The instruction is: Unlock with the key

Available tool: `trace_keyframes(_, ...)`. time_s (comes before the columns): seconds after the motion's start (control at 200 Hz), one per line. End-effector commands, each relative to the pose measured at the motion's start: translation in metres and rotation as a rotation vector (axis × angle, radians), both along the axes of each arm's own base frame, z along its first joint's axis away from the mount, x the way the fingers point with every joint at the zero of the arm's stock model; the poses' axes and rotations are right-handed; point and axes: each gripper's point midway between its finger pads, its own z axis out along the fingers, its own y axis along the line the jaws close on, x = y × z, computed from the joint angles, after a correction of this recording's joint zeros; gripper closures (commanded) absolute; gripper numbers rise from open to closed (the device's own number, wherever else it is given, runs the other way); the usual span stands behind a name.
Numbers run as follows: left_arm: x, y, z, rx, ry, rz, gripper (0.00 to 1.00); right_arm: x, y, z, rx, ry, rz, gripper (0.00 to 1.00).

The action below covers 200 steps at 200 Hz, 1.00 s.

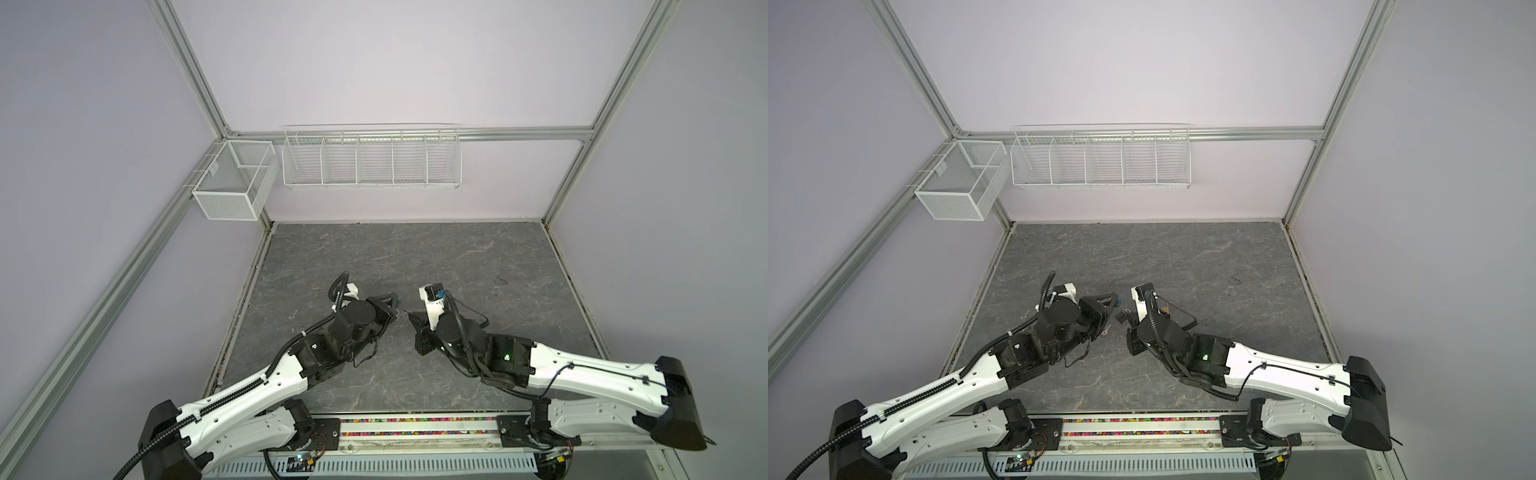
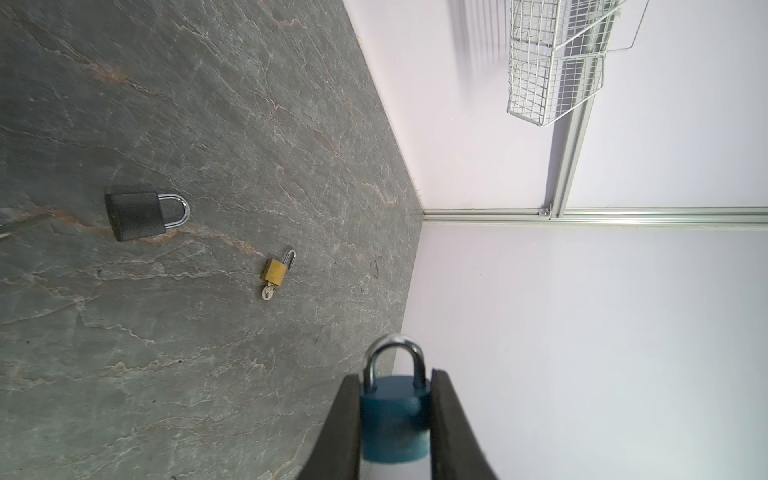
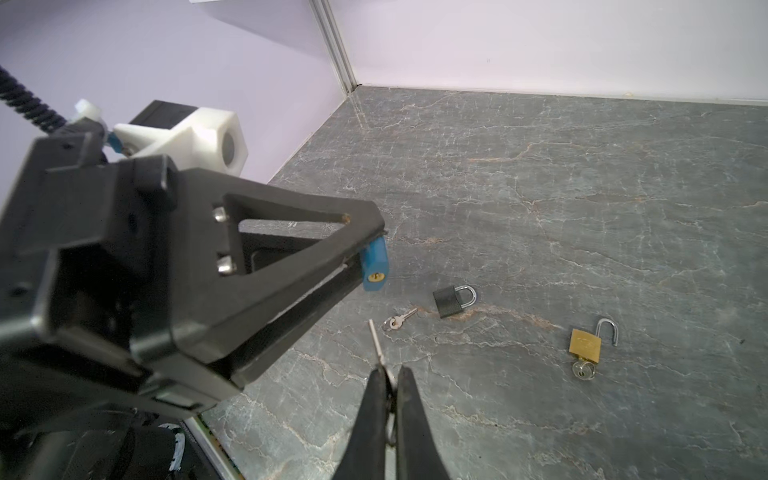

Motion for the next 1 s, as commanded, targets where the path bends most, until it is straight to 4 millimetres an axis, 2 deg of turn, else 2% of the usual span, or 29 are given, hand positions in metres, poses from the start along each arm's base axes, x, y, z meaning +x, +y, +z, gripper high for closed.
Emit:
trace_keyframes(0.0, 0.001, 0.005, 0.007, -0.064, 0.000, 0.031, 1.00, 0.007, 0.007, 0.020, 0.059, -0.037, -0.003, 0.94)
trace_keyframes(0.33, 0.001, 0.005, 0.005, -0.072, 0.005, 0.038, 1.00, 0.010, 0.020, 0.017, 0.048, -0.034, 0.017, 0.94)
trace_keyframes(0.67, 0.001, 0.009, 0.007, -0.083, 0.001, 0.052, 1.00, 0.015, 0.009, 0.006, 0.030, -0.014, -0.029, 0.94)
trace_keyframes(0.995, 0.000, 0.009, 0.008, -0.095, 0.001, 0.048, 1.00, 0.023, 0.016, 0.006, 0.032, -0.006, -0.025, 0.94)
